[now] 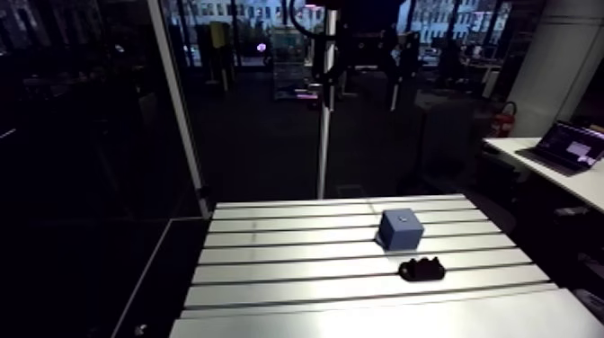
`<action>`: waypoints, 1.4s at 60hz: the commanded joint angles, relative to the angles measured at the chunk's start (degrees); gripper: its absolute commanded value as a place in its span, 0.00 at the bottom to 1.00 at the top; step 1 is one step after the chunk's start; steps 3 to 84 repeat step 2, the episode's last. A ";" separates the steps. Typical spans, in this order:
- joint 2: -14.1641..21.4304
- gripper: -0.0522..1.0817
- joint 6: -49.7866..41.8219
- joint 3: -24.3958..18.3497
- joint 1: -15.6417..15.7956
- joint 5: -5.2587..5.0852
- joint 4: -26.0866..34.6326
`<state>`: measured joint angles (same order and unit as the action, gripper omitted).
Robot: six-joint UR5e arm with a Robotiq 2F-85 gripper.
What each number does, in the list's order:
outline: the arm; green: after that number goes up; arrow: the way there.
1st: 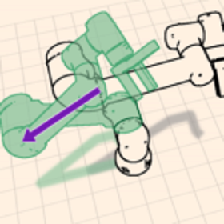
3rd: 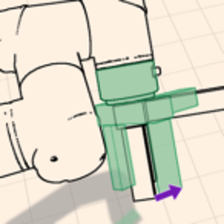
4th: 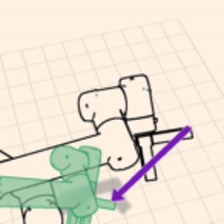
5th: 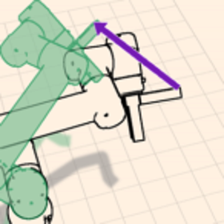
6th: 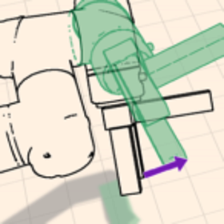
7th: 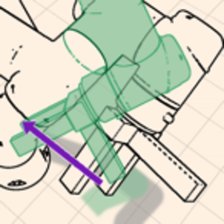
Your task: Pick up the M10 bolt and insert it into the hex recess until seated.
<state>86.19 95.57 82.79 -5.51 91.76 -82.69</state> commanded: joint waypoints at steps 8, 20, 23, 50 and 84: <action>-0.11 0.05 0.01 0.13 0.06 -0.05 -0.06; -0.11 0.05 0.01 0.13 0.06 -0.05 -0.06; -0.11 0.05 0.01 0.13 0.06 -0.05 -0.06; -0.11 0.05 0.01 0.13 0.06 -0.05 -0.06; -0.11 0.05 0.01 0.13 0.06 -0.05 -0.06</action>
